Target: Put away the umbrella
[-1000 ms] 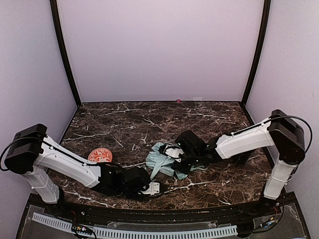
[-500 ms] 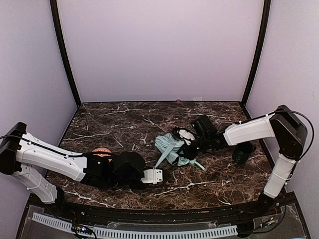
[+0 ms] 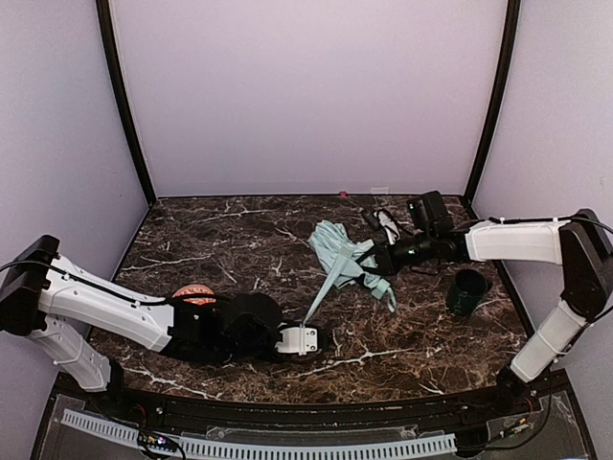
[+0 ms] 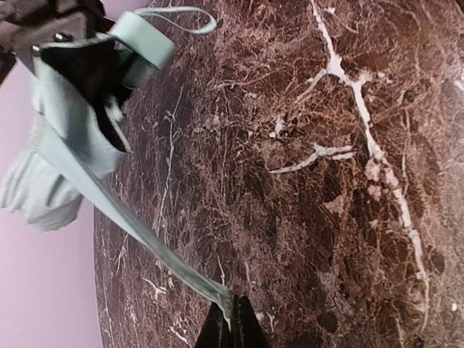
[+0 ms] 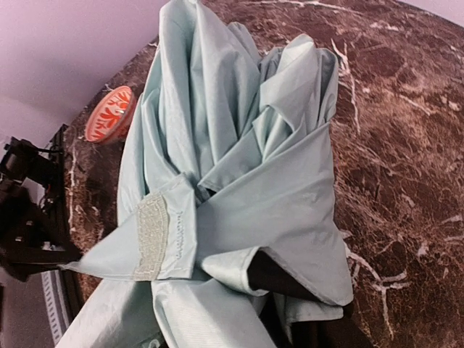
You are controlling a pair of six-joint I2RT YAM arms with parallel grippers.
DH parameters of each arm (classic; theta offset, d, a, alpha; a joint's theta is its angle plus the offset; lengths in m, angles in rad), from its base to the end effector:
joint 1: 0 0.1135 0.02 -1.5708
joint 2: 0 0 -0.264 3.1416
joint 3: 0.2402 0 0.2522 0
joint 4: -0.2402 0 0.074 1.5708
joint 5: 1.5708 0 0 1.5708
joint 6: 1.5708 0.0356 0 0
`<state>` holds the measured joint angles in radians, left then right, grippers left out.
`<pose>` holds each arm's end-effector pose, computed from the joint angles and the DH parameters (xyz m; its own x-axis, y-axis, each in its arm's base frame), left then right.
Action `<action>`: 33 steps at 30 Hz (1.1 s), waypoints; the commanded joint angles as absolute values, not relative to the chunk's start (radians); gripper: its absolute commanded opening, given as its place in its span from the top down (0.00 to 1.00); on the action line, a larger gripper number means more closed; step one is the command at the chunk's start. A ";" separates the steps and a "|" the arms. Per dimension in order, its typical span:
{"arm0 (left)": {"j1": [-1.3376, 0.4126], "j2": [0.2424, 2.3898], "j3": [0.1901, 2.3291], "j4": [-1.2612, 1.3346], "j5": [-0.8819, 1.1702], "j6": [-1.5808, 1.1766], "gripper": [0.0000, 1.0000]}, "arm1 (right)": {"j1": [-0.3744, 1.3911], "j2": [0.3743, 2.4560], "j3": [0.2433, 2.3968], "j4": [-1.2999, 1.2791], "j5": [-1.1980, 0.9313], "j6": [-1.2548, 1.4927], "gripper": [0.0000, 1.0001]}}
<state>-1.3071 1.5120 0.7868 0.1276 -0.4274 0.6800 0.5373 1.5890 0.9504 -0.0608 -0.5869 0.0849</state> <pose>0.0965 -0.3008 0.1996 0.3823 0.7796 -0.4962 0.7059 0.1001 0.7012 0.2791 0.1892 0.2129 -0.6181 -0.2860 -0.7322 -0.7405 0.5246 0.4201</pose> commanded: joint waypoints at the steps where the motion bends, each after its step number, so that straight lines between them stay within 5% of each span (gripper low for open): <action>1: -1.290 1.600 0.741 0.249 -0.461 0.797 1.00 | 0.507 1.453 0.982 0.094 -0.753 0.119 1.00; 11: -1.201 1.691 0.714 0.510 -0.570 0.992 1.00 | 0.623 1.310 1.008 -0.244 -1.094 -0.184 1.00; 20: -1.169 1.773 0.688 0.777 -0.644 1.209 1.00 | 0.741 1.348 1.080 -0.547 -1.106 -0.366 1.00; 28: -1.162 1.767 0.614 1.104 -0.657 1.395 1.00 | 0.851 1.309 1.088 -0.631 -1.110 -0.483 1.00; 33: -1.154 1.774 0.632 1.090 -0.608 1.390 1.00 | 0.874 1.263 1.064 -0.602 -1.092 -0.492 1.00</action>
<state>-1.1984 1.7557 0.6369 1.0702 -0.5404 1.3560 0.8234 1.3483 1.0477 -0.5762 -0.9176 -0.4549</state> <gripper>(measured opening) 0.009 0.137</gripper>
